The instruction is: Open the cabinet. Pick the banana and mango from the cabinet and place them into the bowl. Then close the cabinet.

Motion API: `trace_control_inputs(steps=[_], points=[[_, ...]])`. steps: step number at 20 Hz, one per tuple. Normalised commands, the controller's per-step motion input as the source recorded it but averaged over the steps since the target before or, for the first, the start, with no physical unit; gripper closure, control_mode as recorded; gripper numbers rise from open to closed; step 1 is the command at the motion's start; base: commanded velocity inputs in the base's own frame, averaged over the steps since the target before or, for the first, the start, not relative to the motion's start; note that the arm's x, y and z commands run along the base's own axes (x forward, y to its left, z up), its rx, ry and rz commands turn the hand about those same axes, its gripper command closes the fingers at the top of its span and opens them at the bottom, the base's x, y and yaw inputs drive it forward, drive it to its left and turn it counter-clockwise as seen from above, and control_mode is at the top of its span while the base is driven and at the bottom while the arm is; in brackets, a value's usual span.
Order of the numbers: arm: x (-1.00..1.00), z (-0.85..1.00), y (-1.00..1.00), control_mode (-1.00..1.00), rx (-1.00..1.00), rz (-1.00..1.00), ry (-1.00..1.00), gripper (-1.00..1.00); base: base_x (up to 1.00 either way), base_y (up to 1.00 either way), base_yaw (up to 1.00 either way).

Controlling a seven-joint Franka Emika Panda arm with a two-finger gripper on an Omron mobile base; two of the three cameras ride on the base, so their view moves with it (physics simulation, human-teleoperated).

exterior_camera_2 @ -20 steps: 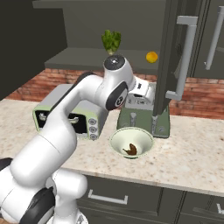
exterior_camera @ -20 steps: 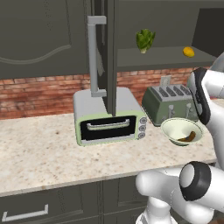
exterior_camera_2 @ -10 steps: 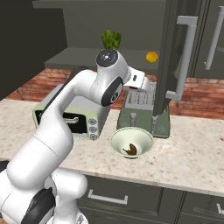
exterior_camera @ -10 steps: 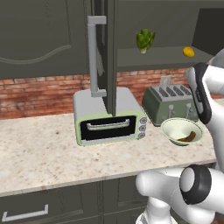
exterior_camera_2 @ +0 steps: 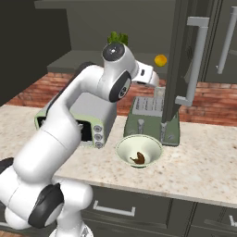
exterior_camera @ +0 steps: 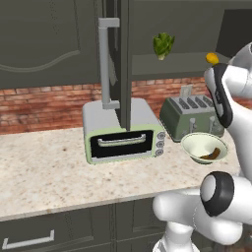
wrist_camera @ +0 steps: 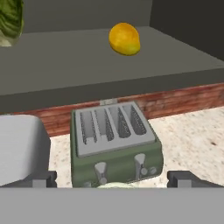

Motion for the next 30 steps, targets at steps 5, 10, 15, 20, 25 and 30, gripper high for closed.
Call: trace_control_inputs(steps=[5, 10, 15, 20, 25, 30], points=[[0.22, 0.22, 0.0, -1.0, 0.0, 0.0, 0.0, -1.0, 0.0, 0.0, 0.0], [0.24, 0.12, 0.0, -1.0, 0.0, 0.0, 0.0, -1.0, 0.0, 0.0, 0.0], [0.39, 0.01, -0.02, -1.0, 0.0, 0.0, 0.0, -1.0, 0.0, 0.0, 0.0], [0.51, 0.0, -0.14, -1.0, 0.0, 0.0, 0.0, -1.0, 0.0, 0.0, 0.0], [0.45, 0.0, -0.3, -1.0, 0.0, 0.0, -0.02, -1.0, 0.0, 0.0, 0.0], [0.46, 0.0, -0.2, -1.0, 0.0, 0.0, -0.02, -1.0, 0.0, 0.0, 0.0]])
